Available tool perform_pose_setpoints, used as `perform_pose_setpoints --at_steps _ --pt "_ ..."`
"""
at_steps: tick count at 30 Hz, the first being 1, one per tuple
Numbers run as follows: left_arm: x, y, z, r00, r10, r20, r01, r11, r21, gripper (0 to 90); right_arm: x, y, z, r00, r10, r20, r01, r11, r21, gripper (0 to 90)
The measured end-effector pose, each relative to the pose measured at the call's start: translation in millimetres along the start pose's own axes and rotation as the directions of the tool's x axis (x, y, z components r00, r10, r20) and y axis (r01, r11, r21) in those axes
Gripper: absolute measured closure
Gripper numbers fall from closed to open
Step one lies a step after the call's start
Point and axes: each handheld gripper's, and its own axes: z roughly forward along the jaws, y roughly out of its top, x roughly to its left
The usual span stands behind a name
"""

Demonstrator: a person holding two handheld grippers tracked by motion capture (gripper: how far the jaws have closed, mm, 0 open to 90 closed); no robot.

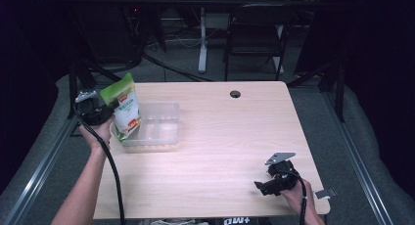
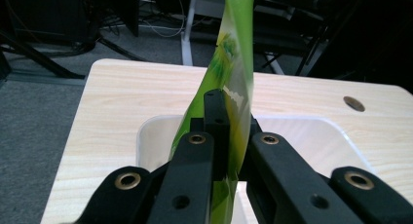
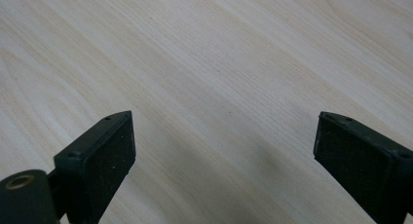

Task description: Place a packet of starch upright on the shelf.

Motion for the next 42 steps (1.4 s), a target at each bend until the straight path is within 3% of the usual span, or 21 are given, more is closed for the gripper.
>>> perform_pose_setpoints --at_steps 4,6,10,12,14,17,20,21,24,29,31,33,35,42 --pt "-2.8 -2.2 3.6 0.9981 0.058 0.019 -0.059 0.997 0.05 88.0 0.2 0.1 0.6 1.0 -0.003 0.006 0.003 1.0 0.0 7.5" --pt "-3.9 0.3 3.4 0.9966 0.077 0.028 -0.079 0.9941 0.074 82.1 0.3 0.2 0.3 1.0 -0.005 0.003 0.005 1.0 0.003 7.5" --pt "-9.2 9.9 3.9 0.9887 0.15 0.0 -0.149 0.9823 0.114 55.1 0.5 -0.3 1.5 1.0 0.004 0.004 -0.004 1.0 -0.006 7.5" --pt "-9.7 17.8 4.6 0.9878 0.155 0.011 -0.155 0.978 0.139 42.2 0.4 -0.1 1.7 1.0 0.001 0.003 -0.001 1.0 -0.002 7.5" --pt "-9.5 25.3 5.4 0.9875 0.157 0.001 -0.156 0.9769 0.146 35.0 0.4 0.3 1.9 1.0 -0.003 0.0 0.003 1.0 0.006 7.5" --pt "-8.2 38.1 13.7 0.9861 0.166 0.0 -0.163 0.9668 0.197 29.5 1.5 0.6 2.5 1.0 -0.001 -0.005 0.001 1.0 0.003 7.5" --pt "-9.7 42.1 22.5 0.982 0.188 0.01 -0.185 0.9519 0.244 29.7 1.4 0.2 3.0 1.0 0.0 -0.006 0.0 1.0 0.001 7.5" --pt "-11.1 42.8 27.0 0.9786 0.205 0.017 -0.202 0.9403 0.274 30.7 1.2 0.1 3.3 1.0 0.0 -0.003 0.0 1.0 0.002 7.5" --pt "-13.9 41.8 34.7 0.9731 0.23 0.008 -0.222 0.9255 0.307 39.5 0.8 -0.1 3.9 1.0 -0.001 -0.008 0.001 1.0 0.005 7.5" --pt "-13.2 37.5 42.2 0.972 0.235 0.003 -0.222 0.9141 0.339 70.9 1.2 -0.2 3.3 0.9999 -0.005 -0.011 0.005 1.0 0.009 7.5" --pt "-12.7 35.8 42.6 0.9729 0.231 0.005 -0.22 0.9172 0.332 83.4 0.9 -0.6 3.6 0.9999 -0.003 -0.013 0.003 1.0 0.005 7.5" --pt "-12.6 35.1 41.7 0.9715 0.237 0.01 -0.227 0.918 0.325 88.2 0.5 -0.5 3.3 0.9999 -0.007 -0.01 0.007 1.0 0.009 7.5" --pt "-13.3 33.5 39.3 0.971 0.239 -0.001 -0.227 0.9236 0.309 89.8 0.5 -0.1 3.0 0.9999 -0.011 -0.009 0.011 1.0 0.012 7.5" --pt "-13.4 23.2 26.5 0.979 0.204 -0.001 -0.199 0.9561 0.215 90.0 0.5 0.3 3.1 0.9999 -0.012 -0.007 0.012 1.0 0.013 7.5"
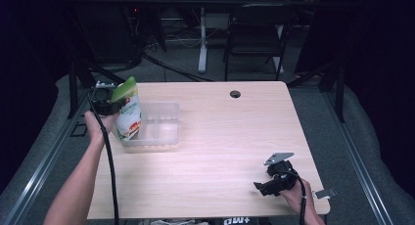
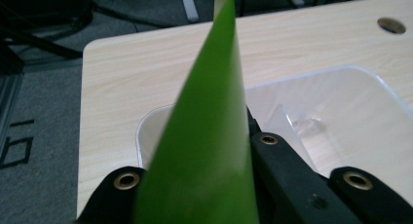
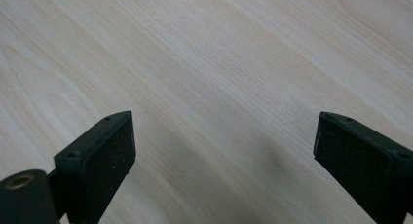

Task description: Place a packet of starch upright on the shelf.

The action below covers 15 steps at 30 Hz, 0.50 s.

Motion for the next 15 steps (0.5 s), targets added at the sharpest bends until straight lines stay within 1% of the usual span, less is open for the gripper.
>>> perform_pose_setpoints --at_steps 1,2,3,4,6,10,12,13,15 --pt "-0.2 -1.6 -1.1 1.0 -0.003 -0.001 0.003 0.9999 -0.013 90.0 0.5 0.0 0.4 1.0 0.005 0.001 -0.005 1.0 -0.005 7.5" --pt "-0.5 -4.5 -2.8 0.9998 -0.019 0.0 0.019 0.9989 -0.042 90.0 0.7 0.0 0.4 1.0 0.006 0.001 -0.006 1.0 -0.004 7.5" --pt "-0.4 -6.6 -3.9 0.9994 -0.032 0.012 0.032 0.9975 -0.064 90.0 0.7 0.1 0.7 1.0 0.004 0.001 -0.004 1.0 -0.003 7.6" --pt "-0.9 -8.4 -5.0 0.9989 -0.046 0.011 0.047 0.9955 -0.083 90.0 0.6 0.1 0.7 1.0 0.001 0.004 -0.001 1.0 0.0 7.5" --pt "-2.4 -11.7 -5.5 0.9987 -0.051 0.006 0.051 0.9934 -0.103 90.0 0.6 0.3 0.9 1.0 0.003 -0.001 -0.003 1.0 -0.003 7.6" --pt "0.5 -22.1 -4.7 0.9961 -0.088 -0.005 0.086 0.986 -0.143 90.0 0.7 0.6 0.8 1.0 0.001 -0.001 -0.001 1.0 -0.003 7.5" --pt "5.6 -29.9 -2.8 0.9925 -0.122 0.001 0.121 0.9804 -0.155 90.0 0.7 0.4 0.7 1.0 0.001 -0.003 -0.001 1.0 -0.002 7.6" --pt "8.0 -33.6 -1.7 0.9911 -0.133 0.001 0.132 0.9793 -0.154 90.0 0.7 0.2 0.5 1.0 0.001 -0.002 -0.001 1.0 -0.002 7.6" --pt "12.0 -39.3 -0.8 0.9873 -0.159 0.002 0.157 0.9726 -0.172 90.0 0.8 0.0 0.2 1.0 0.007 -0.004 -0.007 1.0 -0.007 7.6"
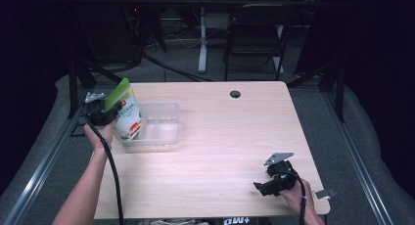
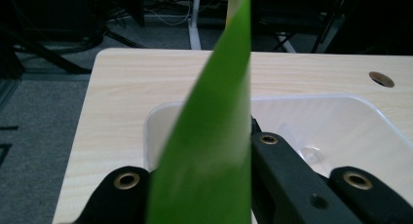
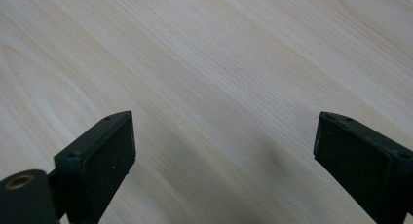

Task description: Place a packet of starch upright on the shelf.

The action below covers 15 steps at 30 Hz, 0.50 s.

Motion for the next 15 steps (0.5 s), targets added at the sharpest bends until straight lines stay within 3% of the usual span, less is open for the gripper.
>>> perform_pose_setpoints --at_steps 6,12,15 --pt "14.2 -5.3 -1.6 0.9993 -0.037 -0.003 0.037 0.9993 -0.003 89.6 0.9 0.7 0.5 1.0 -0.005 0.004 0.005 1.0 -0.002 7.5" --pt "14.2 -4.4 -0.4 0.9998 -0.013 -0.014 0.013 0.9998 0.018 88.2 0.8 0.6 -0.7 1.0 -0.002 0.005 0.002 1.0 -0.003 7.6" --pt "15.1 -3.5 -1.0 0.9999 0.0 -0.017 0.001 0.9992 0.041 81.0 0.7 0.6 -1.1 1.0 -0.005 0.008 0.005 1.0 -0.002 7.6"
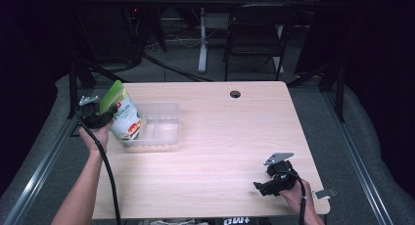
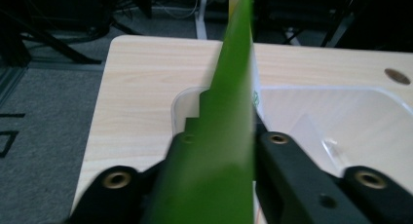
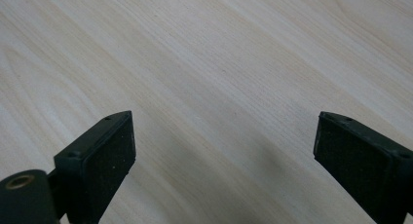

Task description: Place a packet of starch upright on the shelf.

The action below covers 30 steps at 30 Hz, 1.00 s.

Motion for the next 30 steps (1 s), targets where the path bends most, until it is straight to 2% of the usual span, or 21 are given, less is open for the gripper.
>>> perform_pose_setpoints --at_steps 6,10,12,20,25,28,30 --pt "-1.2 4.5 -5.0 0.9991 0.035 -0.023 -0.034 0.9982 0.05 40.0 -0.5 0.1 -0.2 1.0 -0.004 0.001 0.004 1.0 0.005 7.5" --pt "-3.9 8.0 -14.1 0.9981 0.058 -0.022 -0.057 0.9966 0.059 23.2 -0.2 0.3 -0.1 1.0 -0.005 0.003 0.005 1.0 0.005 7.5" --pt "-5.8 9.9 -20.5 0.9975 0.064 -0.029 -0.062 0.9965 0.056 17.8 -0.2 0.2 -0.1 1.0 -0.004 0.003 0.004 1.0 0.005 7.5" --pt "-18.2 15.2 -54.3 0.9929 0.118 -0.014 -0.117 0.9915 0.057 9.7 0.0 0.3 -0.3 1.0 -0.003 0.004 0.003 1.0 0.005 7.5" --pt "-28.2 11.6 -78.9 0.9882 0.153 0.014 -0.153 0.9865 0.058 8.6 0.4 0.5 -0.9 1.0 -0.004 0.005 0.004 1.0 0.0 7.5" --pt "-34.5 6.7 -91.8 0.9813 0.187 0.043 -0.19 0.9787 0.077 7.4 0.3 0.3 -0.9 1.0 -0.001 0.005 0.001 1.0 -0.001 7.5" --pt "-39.6 1.4 -101.0 0.9737 0.221 0.056 -0.225 0.971 0.081 7.2 0.1 0.3 -1.1 1.0 -0.004 0.004 0.004 1.0 -0.001 7.5"
